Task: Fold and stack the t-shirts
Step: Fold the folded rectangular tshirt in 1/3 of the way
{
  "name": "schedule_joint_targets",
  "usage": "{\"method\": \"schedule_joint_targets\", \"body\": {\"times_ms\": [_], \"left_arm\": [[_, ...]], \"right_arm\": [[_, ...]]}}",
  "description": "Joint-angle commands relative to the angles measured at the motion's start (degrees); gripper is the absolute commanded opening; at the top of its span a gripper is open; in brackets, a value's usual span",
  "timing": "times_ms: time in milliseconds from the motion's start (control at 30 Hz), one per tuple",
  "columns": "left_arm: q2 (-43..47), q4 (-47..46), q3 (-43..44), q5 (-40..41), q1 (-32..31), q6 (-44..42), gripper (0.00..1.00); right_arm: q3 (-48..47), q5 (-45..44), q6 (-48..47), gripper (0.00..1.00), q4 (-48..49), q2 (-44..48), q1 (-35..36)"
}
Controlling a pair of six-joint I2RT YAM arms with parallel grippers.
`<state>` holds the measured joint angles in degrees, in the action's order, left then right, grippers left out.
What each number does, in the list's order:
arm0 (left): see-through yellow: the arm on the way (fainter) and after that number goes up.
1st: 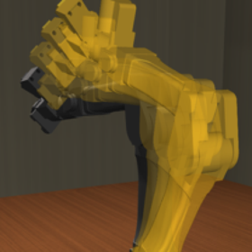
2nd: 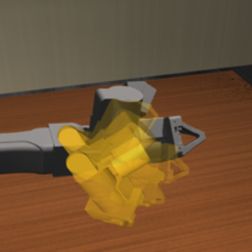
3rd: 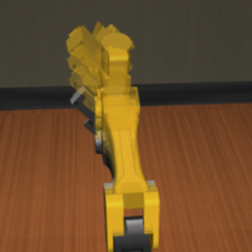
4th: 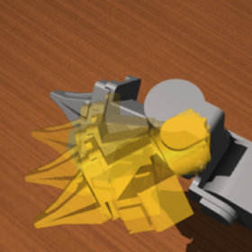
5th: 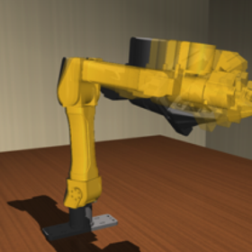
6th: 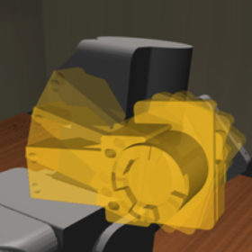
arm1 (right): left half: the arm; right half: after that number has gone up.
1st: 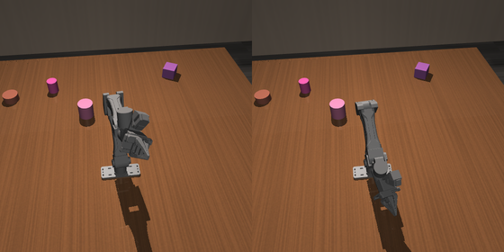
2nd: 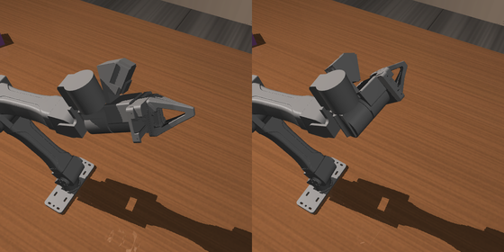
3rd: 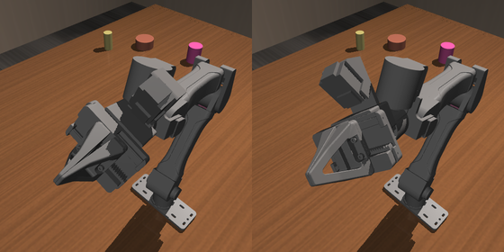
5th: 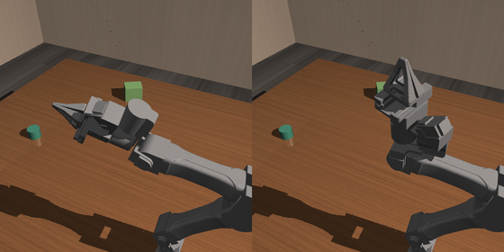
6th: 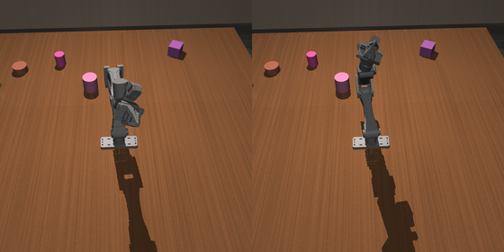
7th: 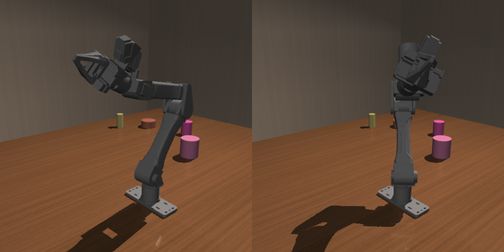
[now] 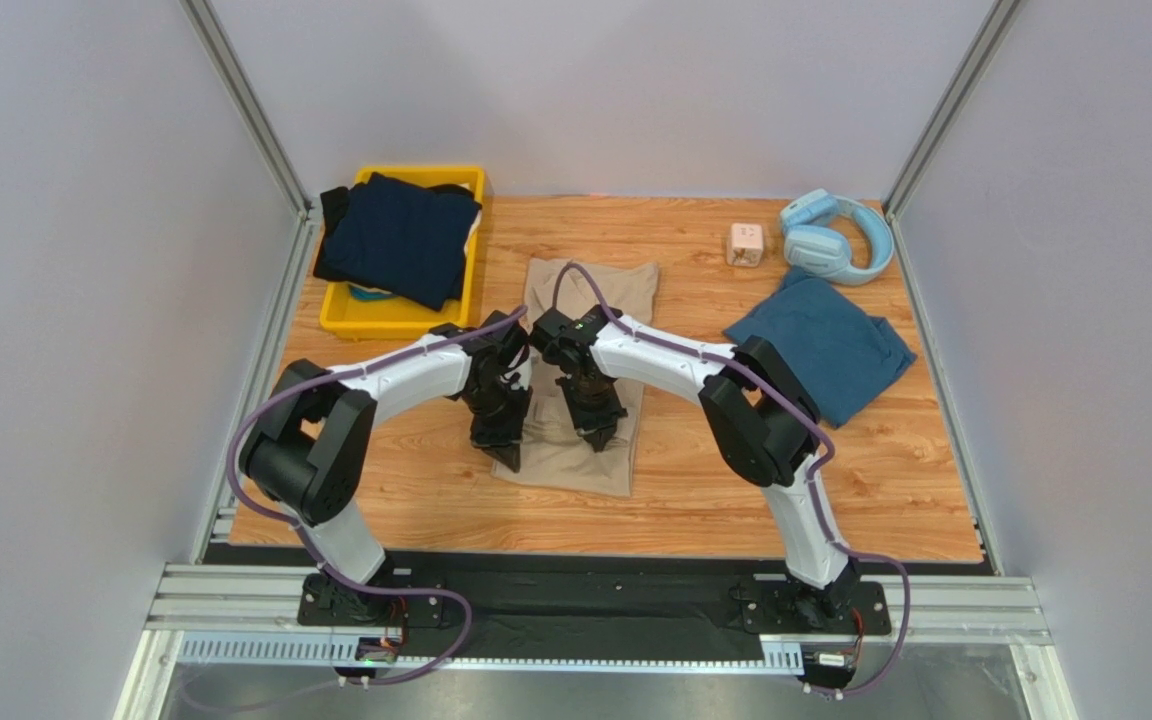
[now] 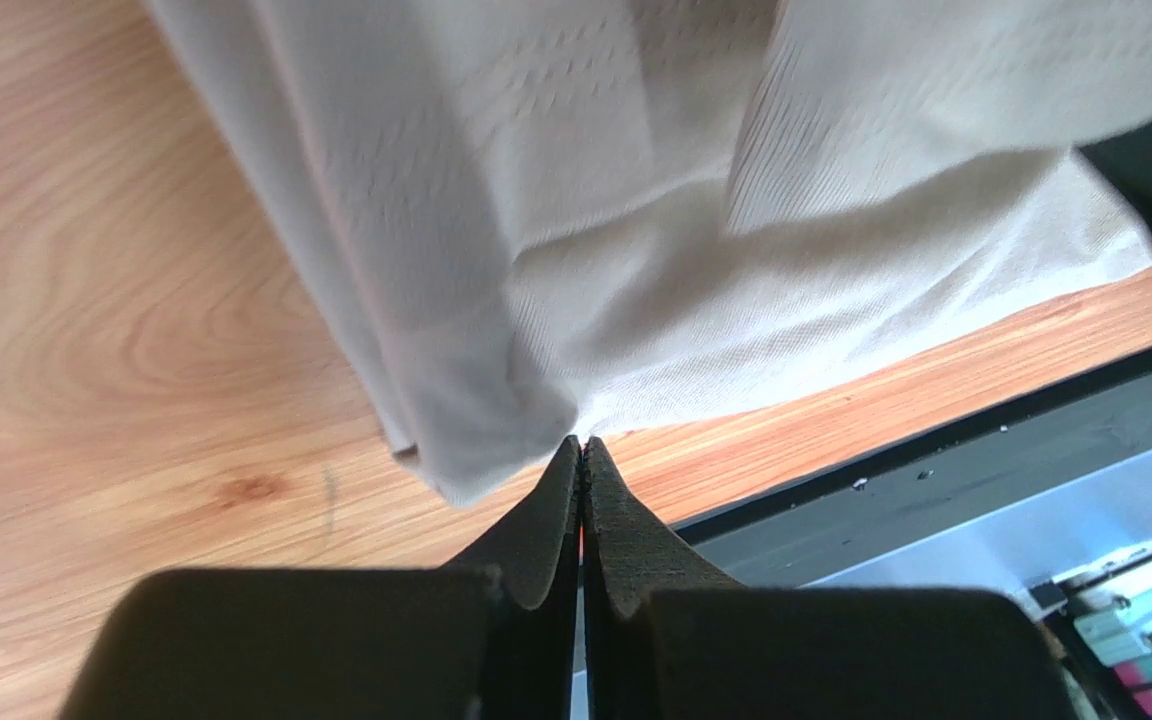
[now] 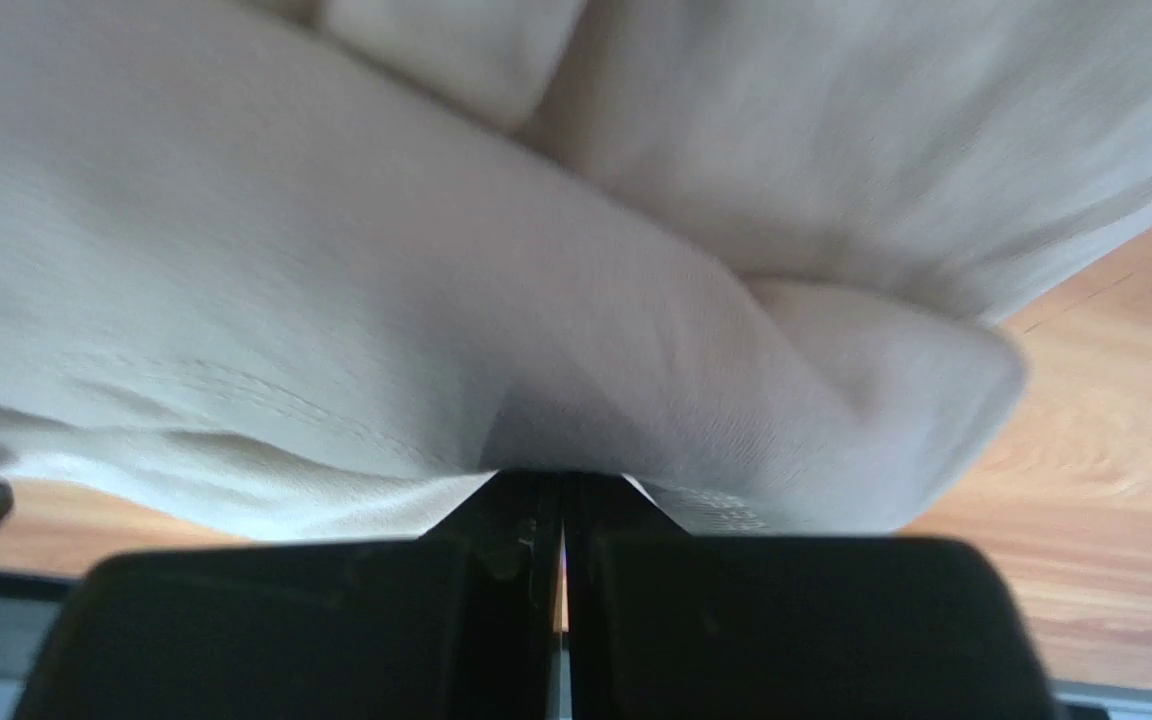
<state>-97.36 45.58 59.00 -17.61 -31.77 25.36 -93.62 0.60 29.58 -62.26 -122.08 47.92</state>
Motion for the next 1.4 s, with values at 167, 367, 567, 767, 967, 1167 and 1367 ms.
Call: {"method": "schedule_joint_targets", "body": {"times_ms": [167, 367, 567, 767, 967, 1167, 1367], "left_arm": [[5.1, -0.8, -3.5, 2.1, -0.6, -0.5, 0.0], [6.6, -1.9, -1.4, 3.9, -0.6, 0.5, 0.0], [6.7, -3.0, 1.4, 6.2, -0.5, 1.2, 0.0], [3.2, -2.6, 6.6, 6.5, -0.6, 1.3, 0.2], [-1.5, -2.4, 10.9, 6.5, -0.6, 0.2, 0.21], [-5.7, -3.7, 14.9, 8.1, -0.6, 1.1, 0.21], [-8.0, -6.6, 14.9, 9.9, -0.4, 2.3, 0.21]], "right_arm": [[-17.9, -10.5, -2.2, 0.0, -2.8, -6.9, -1.1], [-18.8, -12.6, -2.2, 0.0, -3.5, -4.6, -1.3], [-16.0, -12.6, -2.6, 0.07, -4.3, -0.3, -2.2], [-8.6, -11.4, -4.4, 0.32, -1.9, 8.6, -6.3], [-4.3, -9.7, -6.7, 0.46, -0.7, 13.7, -8.8], [0.4, -5.4, -4.0, 0.43, 4.1, 14.4, -8.5], [2.7, -3.9, -2.6, 0.44, 6.3, 13.3, -7.1]]}}
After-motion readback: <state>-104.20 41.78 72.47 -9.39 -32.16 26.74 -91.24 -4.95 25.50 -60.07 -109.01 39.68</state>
